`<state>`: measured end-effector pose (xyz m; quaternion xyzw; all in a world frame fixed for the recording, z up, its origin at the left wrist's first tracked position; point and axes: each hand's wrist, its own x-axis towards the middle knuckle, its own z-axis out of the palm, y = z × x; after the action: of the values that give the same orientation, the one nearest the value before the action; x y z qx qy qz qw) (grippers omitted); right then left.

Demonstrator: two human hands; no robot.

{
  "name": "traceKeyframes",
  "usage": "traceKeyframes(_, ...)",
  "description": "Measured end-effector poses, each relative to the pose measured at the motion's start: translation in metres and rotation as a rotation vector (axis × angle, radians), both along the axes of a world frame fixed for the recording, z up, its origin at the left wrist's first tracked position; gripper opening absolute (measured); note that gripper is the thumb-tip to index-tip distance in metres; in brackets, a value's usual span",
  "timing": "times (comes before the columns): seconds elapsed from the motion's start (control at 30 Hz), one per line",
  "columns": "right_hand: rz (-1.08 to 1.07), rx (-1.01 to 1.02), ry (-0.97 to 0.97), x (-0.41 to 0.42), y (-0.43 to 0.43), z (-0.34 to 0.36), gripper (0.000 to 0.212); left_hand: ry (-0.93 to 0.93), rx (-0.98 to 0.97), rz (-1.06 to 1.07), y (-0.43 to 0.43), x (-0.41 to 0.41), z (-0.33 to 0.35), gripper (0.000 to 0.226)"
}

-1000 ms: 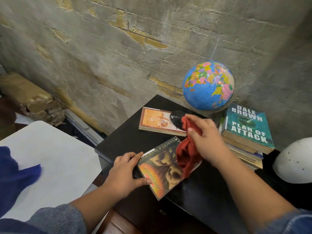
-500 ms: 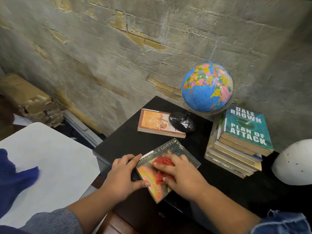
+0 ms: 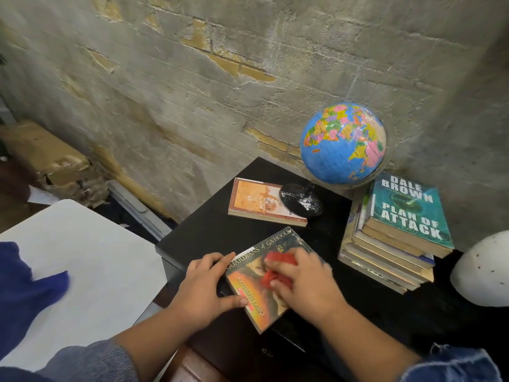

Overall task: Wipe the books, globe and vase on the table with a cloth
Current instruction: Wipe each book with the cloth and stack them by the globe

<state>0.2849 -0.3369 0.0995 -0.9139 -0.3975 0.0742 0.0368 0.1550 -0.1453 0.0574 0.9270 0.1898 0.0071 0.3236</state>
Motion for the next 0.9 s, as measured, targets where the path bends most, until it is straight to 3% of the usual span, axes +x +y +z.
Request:
traceKeyframes(0.13,-0.182,0.075,-0.007,0.013,-0.002,-0.005,0.042,0.015,-0.020,-0.004,-0.001,0.000,0.001,0.104)
traceKeyframes(0.27,0.079,0.091,0.094,-0.036,0.011,-0.004,0.041,-0.002,-0.024,-0.010,0.002,0.001,-0.001,0.120)
traceKeyframes(0.33,0.134,0.130,0.098,-0.030,0.019,-0.004,0.045,-0.010,-0.035,-0.014,0.002,0.003,0.000,0.113)
traceKeyframes(0.43,-0.065,0.139,0.066,0.008,0.025,-0.006,0.060,-0.008,-0.051,-0.010,0.002,0.003,0.002,0.099)
traceKeyframes(0.53,-0.207,0.163,-0.025,0.019,0.023,-0.009,0.050,-0.009,-0.078,0.000,0.003,0.003,0.002,0.095)
traceKeyframes(0.7,0.161,0.198,0.078,-0.028,0.037,-0.017,0.044,-0.035,-0.104,0.009,0.005,0.005,0.000,0.092)
traceKeyframes(0.77,0.205,0.188,0.091,-0.020,0.047,-0.015,0.043,-0.033,-0.119,0.007,0.006,0.006,0.000,0.091)
traceKeyframes(0.9,-0.048,0.156,0.076,0.019,0.050,-0.005,0.039,-0.015,-0.122,0.019,0.006,0.006,0.003,0.092)
